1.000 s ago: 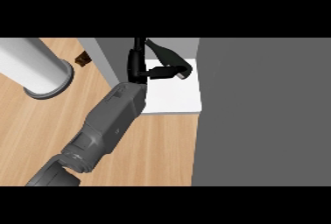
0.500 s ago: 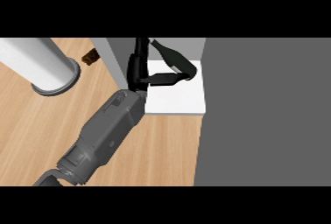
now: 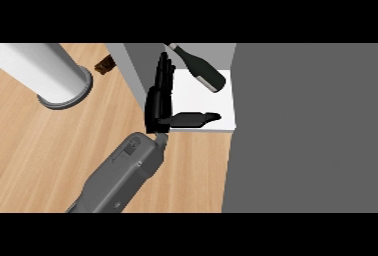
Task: Pick up the wine, place it into the cabinet and close the cabinet
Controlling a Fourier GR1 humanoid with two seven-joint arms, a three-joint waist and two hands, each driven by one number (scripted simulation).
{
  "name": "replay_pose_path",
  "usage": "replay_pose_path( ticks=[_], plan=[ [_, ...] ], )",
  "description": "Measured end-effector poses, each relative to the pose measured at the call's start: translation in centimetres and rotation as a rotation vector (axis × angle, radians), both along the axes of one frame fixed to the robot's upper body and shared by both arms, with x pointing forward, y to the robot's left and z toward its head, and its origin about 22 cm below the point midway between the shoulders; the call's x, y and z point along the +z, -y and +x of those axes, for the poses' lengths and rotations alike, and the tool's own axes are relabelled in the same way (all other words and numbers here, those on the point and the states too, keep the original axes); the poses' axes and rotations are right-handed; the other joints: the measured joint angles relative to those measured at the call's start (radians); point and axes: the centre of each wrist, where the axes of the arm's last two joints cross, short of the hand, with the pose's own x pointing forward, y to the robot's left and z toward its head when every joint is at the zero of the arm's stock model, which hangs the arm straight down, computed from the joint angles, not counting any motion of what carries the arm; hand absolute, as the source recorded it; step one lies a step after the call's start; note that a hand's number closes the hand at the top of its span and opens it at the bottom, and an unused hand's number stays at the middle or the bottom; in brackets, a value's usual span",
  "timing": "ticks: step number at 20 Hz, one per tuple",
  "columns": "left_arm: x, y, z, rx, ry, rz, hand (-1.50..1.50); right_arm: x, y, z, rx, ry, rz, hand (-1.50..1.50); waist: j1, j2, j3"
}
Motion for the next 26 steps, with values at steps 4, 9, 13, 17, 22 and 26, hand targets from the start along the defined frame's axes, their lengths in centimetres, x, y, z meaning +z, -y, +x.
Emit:
replay_pose_path(
  ticks=[4,9,13,17,22,26],
  plan=[
    [-0.4,-0.6,-3.2,-0.020,0.001,-0.031,-1.50,0.2,-0.1,0.1,-0.002,-0.003,-0.006,-1.50,-0.002,0.004,0.000],
    [-0.1,-0.9,-6.9,-0.030,0.011,-0.054,-1.50,0.2,-0.3,0.1,0.010,0.001,0.000,-1.50,-0.010,0.008,0.000],
    [0.1,-1.5,-10.3,-0.033,0.023,-0.072,-1.50,0.3,-0.3,0.2,0.012,-0.002,-0.016,1.50,-0.013,0.009,0.000],
    [-0.2,-2.4,-13.1,-0.031,0.028,-0.072,-1.50,0.3,-0.6,0.1,0.105,-0.025,-0.099,1.50,-0.014,0.010,0.000],
    [-0.9,-4.9,-15.7,-0.007,0.030,-0.058,-1.50,-0.1,-1.8,-0.6,0.293,-0.076,-0.180,1.50,-0.011,0.009,-0.001],
    [-0.4,-7.0,-17.2,0.005,0.031,-0.046,-1.50,-0.2,-2.1,-1.0,0.357,-0.087,-0.198,1.50,-0.011,0.008,-0.002]
  ],
)
